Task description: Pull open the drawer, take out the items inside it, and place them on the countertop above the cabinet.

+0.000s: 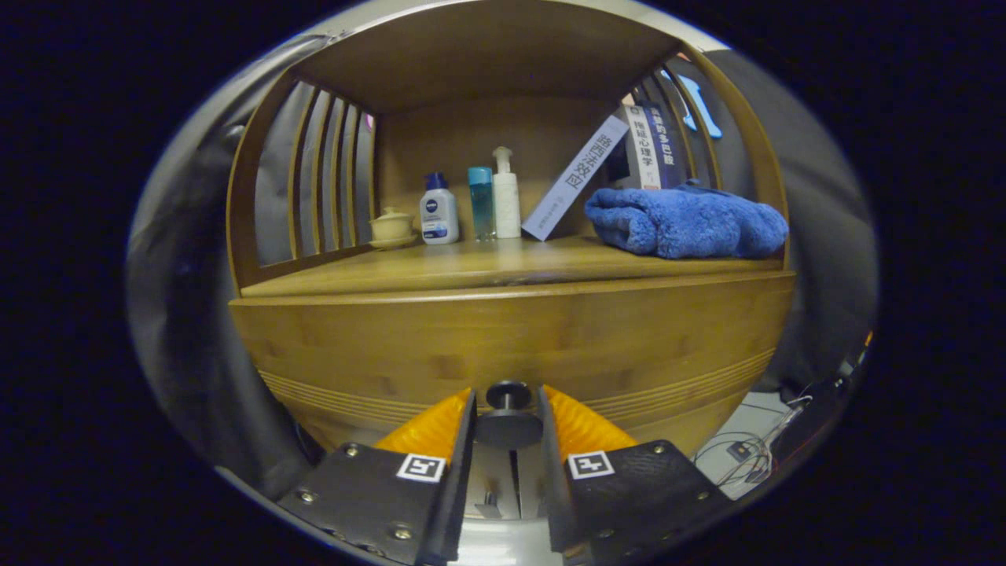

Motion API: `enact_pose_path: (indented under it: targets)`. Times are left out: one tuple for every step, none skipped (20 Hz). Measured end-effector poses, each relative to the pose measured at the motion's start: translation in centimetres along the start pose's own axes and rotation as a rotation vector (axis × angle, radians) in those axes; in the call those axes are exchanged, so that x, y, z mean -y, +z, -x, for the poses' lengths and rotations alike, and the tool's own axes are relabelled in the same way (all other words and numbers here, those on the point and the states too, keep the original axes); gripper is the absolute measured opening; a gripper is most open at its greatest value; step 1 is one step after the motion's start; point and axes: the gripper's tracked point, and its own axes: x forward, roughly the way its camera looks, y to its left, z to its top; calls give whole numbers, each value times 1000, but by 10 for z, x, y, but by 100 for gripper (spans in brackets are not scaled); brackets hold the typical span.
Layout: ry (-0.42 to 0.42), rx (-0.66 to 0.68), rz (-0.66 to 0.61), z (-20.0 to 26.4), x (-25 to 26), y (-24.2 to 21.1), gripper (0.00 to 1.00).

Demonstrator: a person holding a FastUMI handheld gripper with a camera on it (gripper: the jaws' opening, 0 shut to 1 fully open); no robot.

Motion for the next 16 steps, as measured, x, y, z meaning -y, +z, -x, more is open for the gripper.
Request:
enact_pose_path:
  targets:
    - [-1, 13, 4, -2, 0, 2, 43]
    - [-1, 16, 20, 0, 2, 1, 38]
    - [7, 13, 35, -2, 1, 2, 38]
    - [18, -3, 32, -1, -1, -1, 38]
    - [36, -26, 34, -3, -3, -4, 38]
    - [54, -48, 26, -5, -5, -5, 39]
    - [59, -62, 26, -6, -4, -5, 39]
    - [59, -79, 23, 3, -4, -5, 36]
    - [53, -82, 15, 1, -2, -6, 27]
    - [49, -90, 13, 3, 0, -6, 27]
    - [49, -92, 16, 8, -1, -7, 27]
    - [52, -92, 17, 14, -1, -9, 27]
    - [53, -92, 14, 19, 0, -9, 27]
    - [55, -96, 13, 27, 1, -12, 27]
    - [54, -96, 8, 34, 1, -13, 27]
    - [53, -96, 11, 43, 1, -16, 27]
